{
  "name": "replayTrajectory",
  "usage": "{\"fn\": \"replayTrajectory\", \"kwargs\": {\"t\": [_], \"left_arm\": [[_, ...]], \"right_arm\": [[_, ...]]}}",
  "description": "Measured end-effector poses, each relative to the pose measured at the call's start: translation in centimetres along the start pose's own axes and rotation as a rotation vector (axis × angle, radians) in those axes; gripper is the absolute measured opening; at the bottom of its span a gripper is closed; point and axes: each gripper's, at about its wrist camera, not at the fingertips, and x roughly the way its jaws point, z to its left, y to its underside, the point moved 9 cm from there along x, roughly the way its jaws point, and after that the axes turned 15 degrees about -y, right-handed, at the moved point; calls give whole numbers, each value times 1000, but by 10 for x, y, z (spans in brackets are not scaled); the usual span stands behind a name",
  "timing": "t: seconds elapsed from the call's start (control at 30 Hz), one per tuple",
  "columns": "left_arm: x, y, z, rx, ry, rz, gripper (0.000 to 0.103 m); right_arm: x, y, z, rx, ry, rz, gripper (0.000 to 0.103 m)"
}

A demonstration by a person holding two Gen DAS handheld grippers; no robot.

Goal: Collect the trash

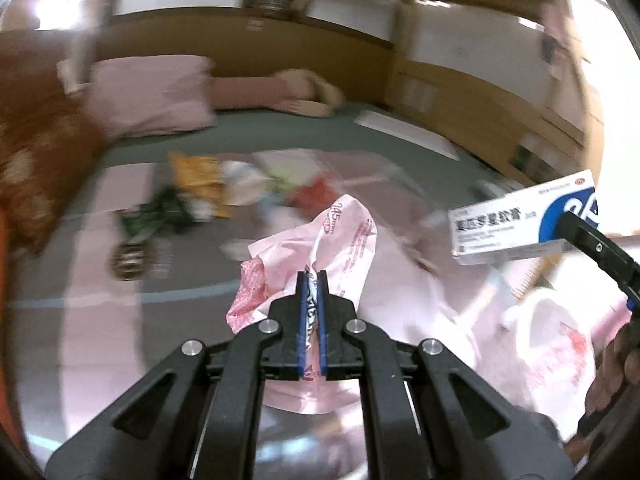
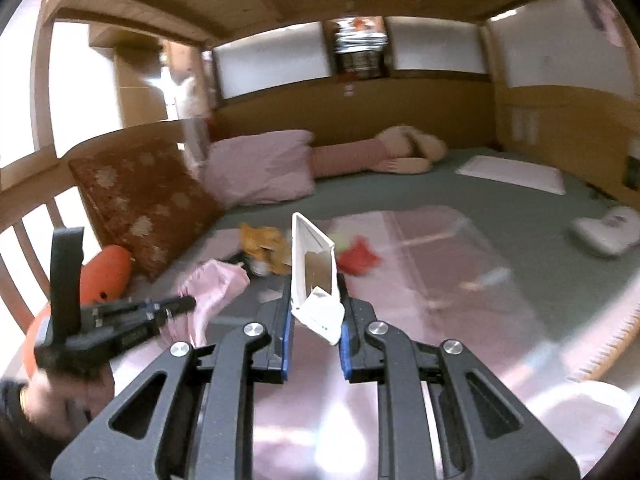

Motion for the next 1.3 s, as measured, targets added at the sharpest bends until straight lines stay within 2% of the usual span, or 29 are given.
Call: {"fn": "replayTrajectory", "kwargs": {"t": [0.13, 0.17, 0.2, 0.27, 0.3, 0.37, 0.4, 0.47, 0.5, 0.53, 0.67, 0.73, 0.83, 0.93, 0.97, 1.13, 1.27, 1.3], "left_arm": [[-25, 2, -97, 121, 187, -3, 5], [-33, 6, -131, 142, 265, 17, 5], [-38, 9, -151, 150, 311, 31, 5], [-47, 18, -199, 163, 406, 81, 5], [-51, 29, -233, 176, 466, 130, 5], [-54, 44, -267, 197, 516, 180, 6], [-53, 56, -290, 220, 535, 220, 10], [-46, 66, -304, 245, 516, 258, 43], [-39, 67, -304, 245, 476, 261, 75], [-35, 61, -293, 217, 438, 235, 80], [-26, 26, -230, 126, 336, 165, 82], [-24, -1, -179, 97, 231, 94, 87], [-25, -31, -99, 62, 57, -3, 92], [-21, -48, -18, 1, -94, -30, 93], [-20, -48, 14, -36, -156, -34, 94], [-12, -31, 113, -140, -340, -37, 95], [4, -6, 154, -183, -437, 42, 94], [2, -8, 157, -198, -426, 34, 94]], "right_arm": [[-74, 28, -51, 26, 158, 53, 19], [-90, 36, -63, 33, 201, 65, 19], [-106, 44, -75, 41, 246, 78, 19], [-130, 58, -93, 64, 305, 103, 19], [-140, 64, -102, 77, 330, 121, 19], [-149, 78, -114, 89, 361, 191, 20], [-152, 83, -119, 86, 372, 220, 23], [-160, 82, -123, 78, 399, 215, 42], [-163, 78, -122, 77, 408, 193, 66], [-168, 73, -120, 76, 414, 157, 77], [-156, 44, -109, 61, 374, 54, 77], [-140, 31, -105, 64, 346, 31, 77], [-100, 12, -87, 67, 268, -6, 78], [-38, -2, -50, 49, 161, 0, 78], [-21, -7, -38, 40, 133, 4, 78], [90, -15, 33, 4, -13, 56, 79], [149, -10, 63, -12, -39, 94, 79], [159, -5, 68, -15, -42, 101, 79]]}}
